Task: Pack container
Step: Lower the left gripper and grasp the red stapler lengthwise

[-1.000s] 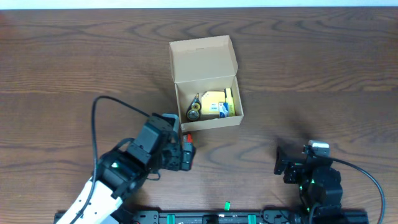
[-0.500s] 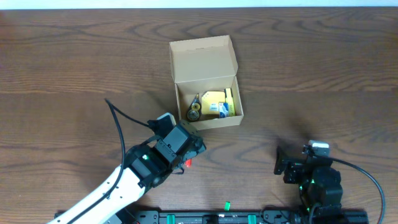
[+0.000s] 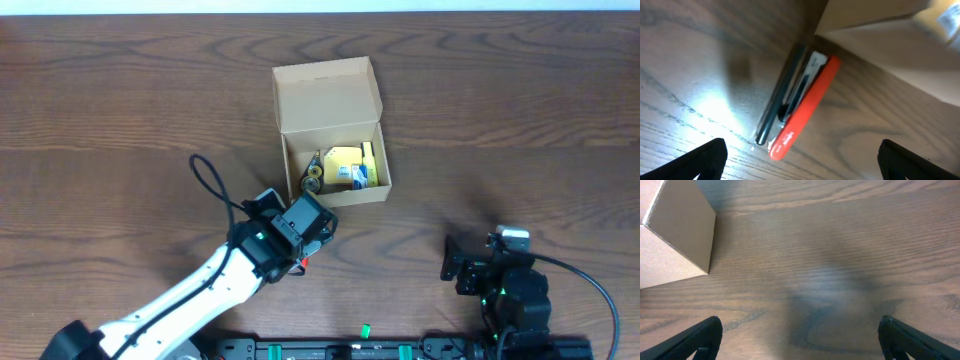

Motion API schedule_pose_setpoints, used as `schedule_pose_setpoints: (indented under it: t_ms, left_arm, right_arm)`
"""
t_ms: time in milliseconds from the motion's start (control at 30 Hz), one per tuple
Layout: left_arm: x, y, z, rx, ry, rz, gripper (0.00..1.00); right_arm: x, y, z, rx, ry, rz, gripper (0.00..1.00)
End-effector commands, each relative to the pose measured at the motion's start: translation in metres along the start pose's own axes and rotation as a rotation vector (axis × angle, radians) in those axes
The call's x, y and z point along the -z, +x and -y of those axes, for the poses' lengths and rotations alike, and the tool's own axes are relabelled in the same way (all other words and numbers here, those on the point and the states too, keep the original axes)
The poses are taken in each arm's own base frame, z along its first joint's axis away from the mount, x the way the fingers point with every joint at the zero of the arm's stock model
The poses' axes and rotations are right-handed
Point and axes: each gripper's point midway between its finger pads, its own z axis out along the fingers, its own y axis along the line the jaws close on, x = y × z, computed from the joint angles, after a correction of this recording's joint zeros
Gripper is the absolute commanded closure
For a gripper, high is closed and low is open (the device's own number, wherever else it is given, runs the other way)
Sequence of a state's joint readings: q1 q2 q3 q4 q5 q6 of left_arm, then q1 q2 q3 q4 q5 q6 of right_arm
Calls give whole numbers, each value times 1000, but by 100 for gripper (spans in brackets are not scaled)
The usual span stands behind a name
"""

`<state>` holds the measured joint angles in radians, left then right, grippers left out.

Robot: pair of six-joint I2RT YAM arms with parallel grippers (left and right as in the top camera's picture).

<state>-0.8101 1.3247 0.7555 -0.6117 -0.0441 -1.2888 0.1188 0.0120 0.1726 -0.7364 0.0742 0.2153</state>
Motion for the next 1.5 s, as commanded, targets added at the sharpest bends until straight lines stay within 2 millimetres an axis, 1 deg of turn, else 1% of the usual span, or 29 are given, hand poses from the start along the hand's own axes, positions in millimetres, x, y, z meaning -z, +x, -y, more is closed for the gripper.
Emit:
schedule_pose_setpoints:
  t_ms: [0, 367, 800, 833, 967, 1000, 1333, 1467]
  left_arm:
    - [-8, 8, -4, 9, -33, -36, 3]
    - [-25, 18, -15, 4, -107, -88, 3]
    - [-38, 21, -25, 0, -169, -102, 2]
    - [-39, 22, -26, -5, -175, -103, 0]
    - [-42, 21, -22, -90, -159, -106, 0]
    - [-44, 21, -20, -126, -151, -107, 4]
    - [-51, 18, -27, -141, -189, -91, 5]
    - [-55, 18, -28, -142, -201, -92, 9]
  right_arm:
    - [-2, 4, 1, 11, 3, -7, 1]
    - [-2, 4, 1, 11, 3, -7, 1]
    - [-2, 4, 1, 12, 3, -7, 1]
    - [-2, 4, 1, 11, 3, -7, 1]
    - [-2, 4, 1, 11, 3, -7, 0]
    - [-2, 4, 1, 11, 3, -7, 1]
    - [-2, 4, 1, 11, 3, -7, 1]
    - [-2, 4, 1, 11, 3, -7, 1]
